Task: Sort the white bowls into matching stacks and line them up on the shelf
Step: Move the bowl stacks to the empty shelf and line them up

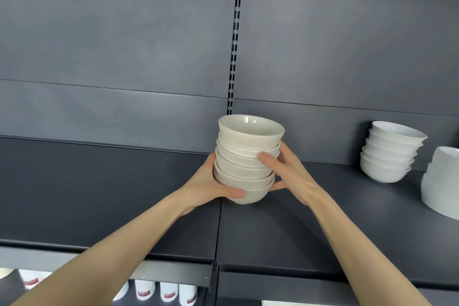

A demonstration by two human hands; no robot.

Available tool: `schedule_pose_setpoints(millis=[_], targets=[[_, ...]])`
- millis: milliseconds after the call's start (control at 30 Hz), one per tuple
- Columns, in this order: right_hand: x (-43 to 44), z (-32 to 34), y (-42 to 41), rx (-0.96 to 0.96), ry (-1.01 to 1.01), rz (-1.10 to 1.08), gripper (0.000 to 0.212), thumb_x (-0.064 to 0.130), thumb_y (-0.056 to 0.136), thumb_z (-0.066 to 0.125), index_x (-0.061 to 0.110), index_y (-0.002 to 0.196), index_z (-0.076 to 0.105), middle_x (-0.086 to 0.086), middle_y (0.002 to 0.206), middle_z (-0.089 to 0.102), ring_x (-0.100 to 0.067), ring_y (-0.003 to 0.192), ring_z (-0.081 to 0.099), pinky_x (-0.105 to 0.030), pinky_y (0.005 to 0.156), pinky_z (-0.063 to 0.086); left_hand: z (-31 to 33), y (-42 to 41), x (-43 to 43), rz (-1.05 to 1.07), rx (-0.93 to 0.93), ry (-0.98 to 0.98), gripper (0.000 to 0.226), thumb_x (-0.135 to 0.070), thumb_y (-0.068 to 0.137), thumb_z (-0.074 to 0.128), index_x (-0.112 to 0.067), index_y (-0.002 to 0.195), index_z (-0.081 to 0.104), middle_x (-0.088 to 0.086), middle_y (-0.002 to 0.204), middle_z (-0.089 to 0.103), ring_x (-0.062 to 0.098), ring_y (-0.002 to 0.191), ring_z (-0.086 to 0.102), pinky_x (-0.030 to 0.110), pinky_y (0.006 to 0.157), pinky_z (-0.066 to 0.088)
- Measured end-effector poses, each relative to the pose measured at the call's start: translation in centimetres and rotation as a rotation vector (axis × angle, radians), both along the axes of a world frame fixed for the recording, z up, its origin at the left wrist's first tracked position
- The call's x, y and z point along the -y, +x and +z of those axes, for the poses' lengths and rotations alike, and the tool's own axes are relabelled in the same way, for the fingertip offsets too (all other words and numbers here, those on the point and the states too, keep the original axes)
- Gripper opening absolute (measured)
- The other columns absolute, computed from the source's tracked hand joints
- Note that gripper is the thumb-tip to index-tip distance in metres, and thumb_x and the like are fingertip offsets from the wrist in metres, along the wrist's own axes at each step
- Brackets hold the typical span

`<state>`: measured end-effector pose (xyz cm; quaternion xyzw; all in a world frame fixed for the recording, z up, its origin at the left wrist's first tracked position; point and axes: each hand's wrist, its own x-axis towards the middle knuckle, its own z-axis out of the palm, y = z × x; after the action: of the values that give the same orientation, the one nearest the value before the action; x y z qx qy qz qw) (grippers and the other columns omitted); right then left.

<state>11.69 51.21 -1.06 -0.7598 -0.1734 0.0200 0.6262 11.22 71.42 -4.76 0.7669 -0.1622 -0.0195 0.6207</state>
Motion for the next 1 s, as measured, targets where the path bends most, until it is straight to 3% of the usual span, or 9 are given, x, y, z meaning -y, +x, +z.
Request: schedule_pose_setpoints(millis=[167, 367, 667, 767, 867, 1000], targets=[[-1.0, 0.5, -0.5, -0.012, 0.018, 0.021, 0.076, 0.055, 0.064, 0.065, 0.036, 0.135, 0.042, 0.01, 0.125, 0.059, -0.013, 0.111, 0.06, -0.041, 0.07, 0.06, 0.6, -1.2, -1.3, 0.079, -0.004, 0.02, 0.085, -0.008, 0.062, 0.088, -0.032, 0.131, 0.043, -0.015, 0.12, 0.062, -0.002, 0.109, 0.058, 0.013, 0.077, 0.051], [-4.7, 3.1, -1.8, 0.025, 0.04, 0.114, 0.073, 0.054, 0.063, 0.066, 0.035, 0.131, 0.044, 0.013, 0.12, 0.062, -0.012, 0.108, 0.062, -0.039, 0.066, 0.06, 2.9, -3.9, -5.0, 0.178, 0.044, 0.028, 0.087, -0.017, 0.057, 0.09, -0.032, 0.13, 0.044, -0.015, 0.12, 0.063, 0.002, 0.11, 0.059, 0.019, 0.084, 0.052], [-14.9, 5.5, -4.8, 0.08, 0.019, 0.203, 0.049, 0.042, 0.083, 0.065, 0.033, 0.127, 0.045, 0.014, 0.119, 0.06, -0.01, 0.107, 0.061, -0.042, 0.067, 0.061, 5.0, -10.2, -14.2, 0.298, 0.135, -0.017, 0.08, -0.008, 0.063, 0.088, -0.032, 0.128, 0.047, -0.014, 0.116, 0.065, -0.001, 0.102, 0.063, 0.016, 0.074, 0.054], [-19.9, 5.3, -6.6, 0.088, 0.025, 0.257, 0.047, 0.041, 0.084, 0.063, 0.035, 0.127, 0.045, 0.013, 0.119, 0.059, -0.009, 0.106, 0.06, -0.039, 0.063, 0.06, 4.9, -13.1, -18.9, 0.336, 0.148, -0.013, 0.084, -0.019, 0.054, 0.092, -0.034, 0.124, 0.049, -0.015, 0.113, 0.067, 0.0, 0.101, 0.063, 0.017, 0.073, 0.054], [-25.8, 4.9, -8.7, 0.08, 0.035, 0.311, 0.059, 0.047, 0.077, 0.065, 0.033, 0.13, 0.044, 0.011, 0.121, 0.059, -0.008, 0.106, 0.059, -0.037, 0.06, 0.06, 4.7, -16.1, -24.4, 0.384, 0.156, -0.01, 0.09, -0.034, 0.042, 0.089, -0.035, 0.124, 0.05, -0.015, 0.113, 0.067, 0.002, 0.102, 0.064, 0.021, 0.076, 0.056], [-33.9, 4.3, -11.0, 0.065, 0.022, 0.342, 0.081, 0.057, 0.063, 0.065, 0.03, 0.135, 0.041, 0.006, 0.125, 0.057, -0.016, 0.111, 0.058, -0.046, 0.067, 0.06, 4.4, -19.3, -31.9, 0.417, 0.157, -0.014, 0.086, -0.033, 0.041, 0.088, -0.034, 0.119, 0.053, -0.014, 0.11, 0.069, 0.002, 0.099, 0.065, 0.018, 0.071, 0.055]])
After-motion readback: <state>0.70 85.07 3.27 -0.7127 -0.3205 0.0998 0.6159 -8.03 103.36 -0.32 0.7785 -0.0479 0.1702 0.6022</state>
